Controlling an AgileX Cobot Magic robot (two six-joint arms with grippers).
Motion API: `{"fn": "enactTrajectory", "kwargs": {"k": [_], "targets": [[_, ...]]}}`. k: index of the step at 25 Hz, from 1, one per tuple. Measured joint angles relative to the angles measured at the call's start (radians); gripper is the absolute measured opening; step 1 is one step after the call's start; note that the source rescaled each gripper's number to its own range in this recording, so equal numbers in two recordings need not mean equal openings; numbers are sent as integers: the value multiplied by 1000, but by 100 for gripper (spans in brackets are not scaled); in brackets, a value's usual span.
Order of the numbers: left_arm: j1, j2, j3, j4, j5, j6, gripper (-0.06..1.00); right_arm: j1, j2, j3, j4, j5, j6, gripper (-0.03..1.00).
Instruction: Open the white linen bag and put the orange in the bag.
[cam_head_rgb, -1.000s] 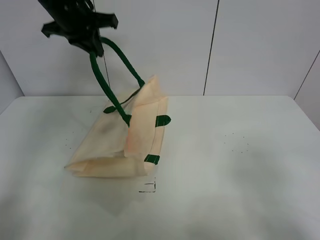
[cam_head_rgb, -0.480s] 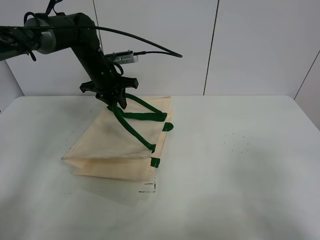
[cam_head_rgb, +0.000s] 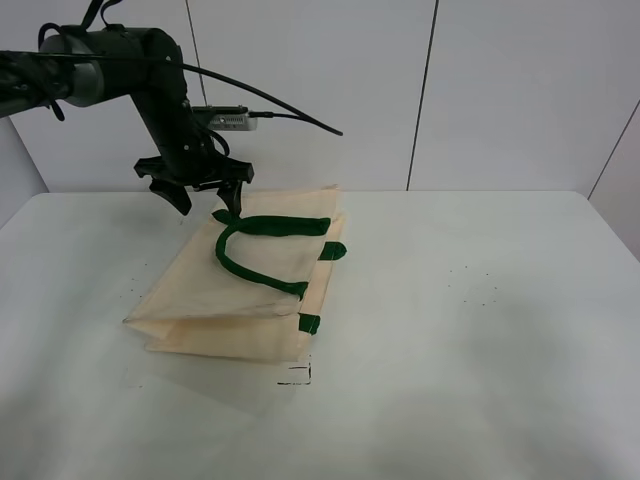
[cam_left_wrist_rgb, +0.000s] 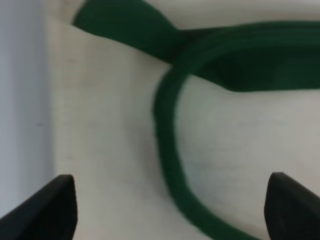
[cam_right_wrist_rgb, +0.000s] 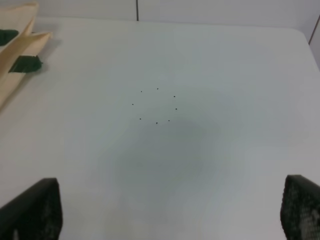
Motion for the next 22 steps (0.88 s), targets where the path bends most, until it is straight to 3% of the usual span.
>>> {"fn": "enactTrajectory", "kwargs": {"k": [12,18,22], "targets": [[258,0,0,13,75,-1,98,0,0,0,0,0,0,100],[272,-57,32,14,88,-4,97,0,0,0,0,0,0,100],[272,-176,178,13,87,-5,97,0,0,0,0,0,0,100]]}}
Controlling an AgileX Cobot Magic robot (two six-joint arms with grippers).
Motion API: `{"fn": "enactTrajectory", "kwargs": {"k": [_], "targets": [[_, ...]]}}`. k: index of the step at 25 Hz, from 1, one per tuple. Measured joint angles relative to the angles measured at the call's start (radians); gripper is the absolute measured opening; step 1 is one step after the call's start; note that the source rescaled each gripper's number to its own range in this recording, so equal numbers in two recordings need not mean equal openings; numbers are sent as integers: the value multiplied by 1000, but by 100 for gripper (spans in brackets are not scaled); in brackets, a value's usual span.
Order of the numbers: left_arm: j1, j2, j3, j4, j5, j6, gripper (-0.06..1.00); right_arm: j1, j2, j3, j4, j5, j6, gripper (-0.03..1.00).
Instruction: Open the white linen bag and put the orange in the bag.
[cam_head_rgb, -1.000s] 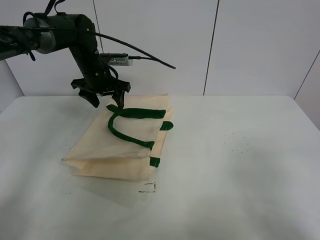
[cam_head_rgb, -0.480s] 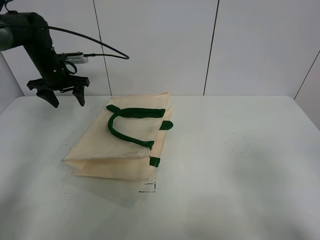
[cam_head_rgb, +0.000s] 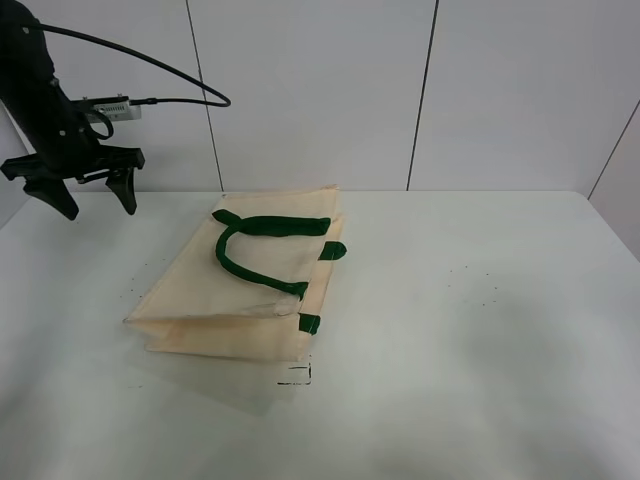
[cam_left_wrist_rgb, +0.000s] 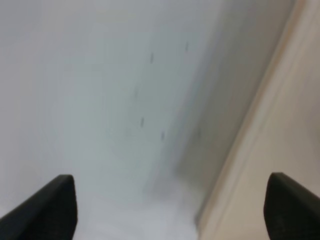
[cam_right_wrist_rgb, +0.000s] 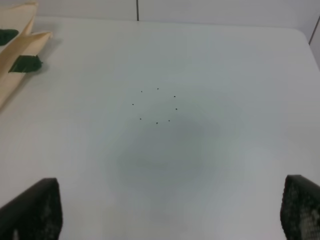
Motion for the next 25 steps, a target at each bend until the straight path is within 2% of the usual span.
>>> {"fn": "enactTrajectory", "kwargs": {"k": [7,11,17,18,22,25], "targets": [[0,-339,407,-1,-14,-2,97,0,0,0,0,0,0,100],[0,-578,654,-1,-56,2,96,0,0,0,0,0,0,100],[0,-961,962,0,-109,85,96,0,0,0,0,0,0,100],[0,-1082,1042,0,-127,99,96,0,0,0,0,0,0,100],[0,-1347,1189,0,-167,124,96,0,0,0,0,0,0,100],[0,-1526,1237,0,-159,127,96,0,0,0,0,0,0,100]]}}
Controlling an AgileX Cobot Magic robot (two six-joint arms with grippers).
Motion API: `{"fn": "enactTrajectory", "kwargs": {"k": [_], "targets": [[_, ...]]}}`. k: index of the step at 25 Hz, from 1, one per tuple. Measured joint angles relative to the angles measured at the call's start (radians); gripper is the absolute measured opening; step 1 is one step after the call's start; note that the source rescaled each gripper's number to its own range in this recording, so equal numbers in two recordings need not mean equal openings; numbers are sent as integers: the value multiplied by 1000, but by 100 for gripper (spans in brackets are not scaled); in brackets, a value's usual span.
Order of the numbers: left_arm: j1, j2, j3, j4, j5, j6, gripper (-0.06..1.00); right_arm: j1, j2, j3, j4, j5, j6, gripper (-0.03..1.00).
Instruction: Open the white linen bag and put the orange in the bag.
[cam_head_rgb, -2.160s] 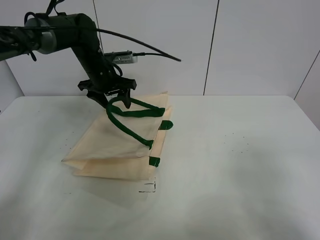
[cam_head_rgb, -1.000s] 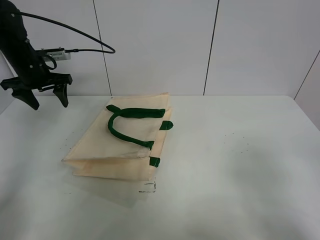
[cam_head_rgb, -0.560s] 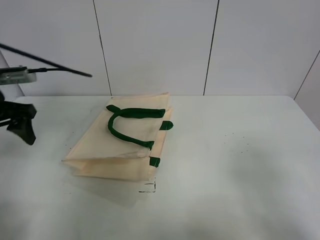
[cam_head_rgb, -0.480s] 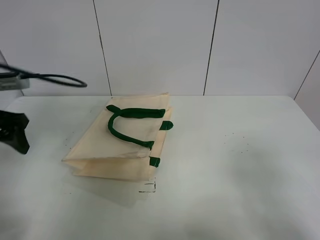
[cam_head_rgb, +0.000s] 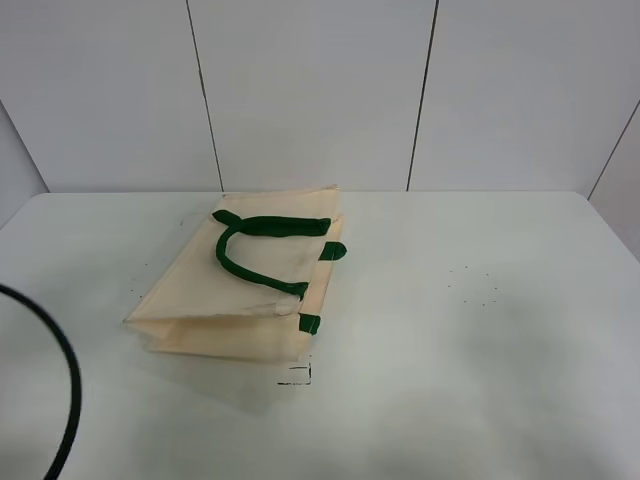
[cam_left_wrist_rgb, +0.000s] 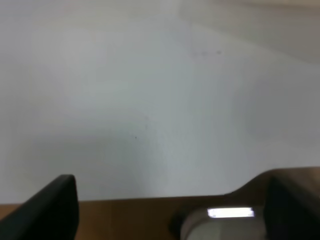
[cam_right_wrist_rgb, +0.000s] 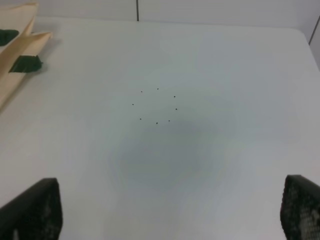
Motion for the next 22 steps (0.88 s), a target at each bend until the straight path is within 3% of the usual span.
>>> {"fn": "enactTrajectory", "kwargs": {"k": [11,22], "targets": [[0,-473,23,-1,32,1,96,0,0,0,0,0,0,100],[0,-484,23,-1,35,1,96,0,0,0,0,0,0,100]]}}
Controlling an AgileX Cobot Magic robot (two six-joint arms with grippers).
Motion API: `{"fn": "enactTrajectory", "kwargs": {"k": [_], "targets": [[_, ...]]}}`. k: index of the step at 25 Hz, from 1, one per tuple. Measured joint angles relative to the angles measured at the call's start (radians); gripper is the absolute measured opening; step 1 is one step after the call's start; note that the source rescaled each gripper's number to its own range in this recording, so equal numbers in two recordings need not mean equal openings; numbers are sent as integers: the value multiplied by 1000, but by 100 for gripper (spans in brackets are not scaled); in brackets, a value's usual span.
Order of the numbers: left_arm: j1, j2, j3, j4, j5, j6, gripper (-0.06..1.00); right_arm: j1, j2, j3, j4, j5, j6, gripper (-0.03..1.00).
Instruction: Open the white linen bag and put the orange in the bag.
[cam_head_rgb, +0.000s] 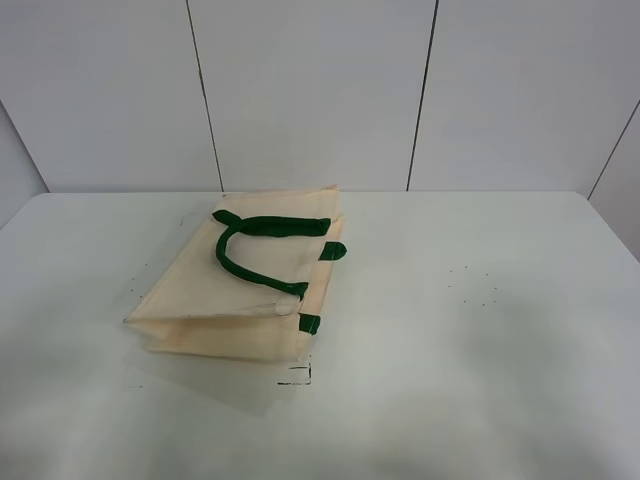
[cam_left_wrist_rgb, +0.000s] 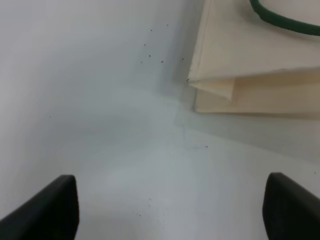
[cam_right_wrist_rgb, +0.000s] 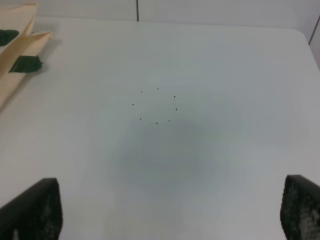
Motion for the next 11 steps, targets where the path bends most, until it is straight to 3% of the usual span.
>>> {"fn": "enactTrajectory", "kwargs": {"k": [11], "targets": [[0,0,0,0,0,0,96,0,0,0,0,0,0,100]]}}
